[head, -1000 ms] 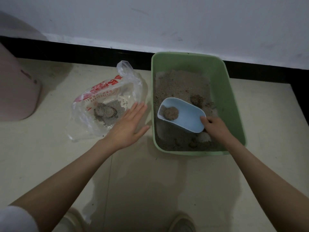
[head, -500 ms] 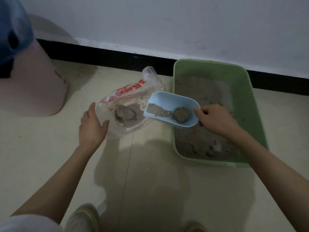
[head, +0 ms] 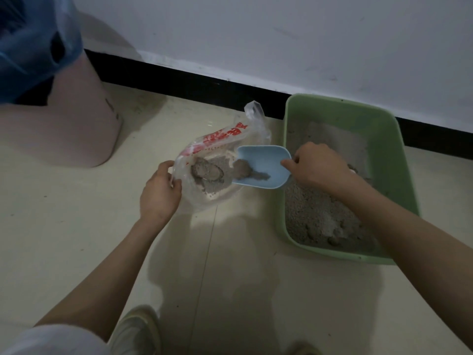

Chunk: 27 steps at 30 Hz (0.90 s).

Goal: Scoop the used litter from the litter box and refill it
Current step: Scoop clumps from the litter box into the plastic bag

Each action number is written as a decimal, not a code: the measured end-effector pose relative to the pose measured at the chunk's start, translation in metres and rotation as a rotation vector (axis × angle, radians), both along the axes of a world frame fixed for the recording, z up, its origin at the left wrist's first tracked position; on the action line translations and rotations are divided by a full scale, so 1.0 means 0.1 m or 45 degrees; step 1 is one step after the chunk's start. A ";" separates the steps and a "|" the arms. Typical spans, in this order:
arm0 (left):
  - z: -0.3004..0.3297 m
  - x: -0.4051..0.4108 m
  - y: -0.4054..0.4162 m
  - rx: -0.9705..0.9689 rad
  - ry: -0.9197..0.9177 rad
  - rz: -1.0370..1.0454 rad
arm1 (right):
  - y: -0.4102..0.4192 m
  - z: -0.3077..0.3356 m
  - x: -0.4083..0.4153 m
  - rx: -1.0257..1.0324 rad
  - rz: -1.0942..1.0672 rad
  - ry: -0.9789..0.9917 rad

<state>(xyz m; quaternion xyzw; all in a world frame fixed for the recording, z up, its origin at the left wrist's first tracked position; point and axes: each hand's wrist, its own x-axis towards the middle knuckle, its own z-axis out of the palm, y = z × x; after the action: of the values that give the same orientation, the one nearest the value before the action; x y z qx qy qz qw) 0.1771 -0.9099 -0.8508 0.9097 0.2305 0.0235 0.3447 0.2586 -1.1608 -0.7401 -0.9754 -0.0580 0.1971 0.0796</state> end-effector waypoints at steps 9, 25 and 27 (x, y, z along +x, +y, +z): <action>-0.03 -0.02 0.00 0.011 0.011 -0.027 | -0.13 0.08 -0.05 -0.104 0.059 -0.081; 0.07 0.05 -1.02 0.392 -0.107 -1.073 | -1.52 -0.09 -0.34 0.128 -0.566 -0.200; 0.07 0.07 -1.19 0.389 -0.024 -1.183 | -1.74 -0.15 -0.40 -0.004 -0.647 -0.181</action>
<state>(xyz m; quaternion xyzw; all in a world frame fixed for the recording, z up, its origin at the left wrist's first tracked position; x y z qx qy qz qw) 0.1845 -1.0290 -0.8435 0.9563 -0.2089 -0.0911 0.1835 0.2185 -1.3349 -0.7553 -0.9702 0.1838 0.1017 0.1207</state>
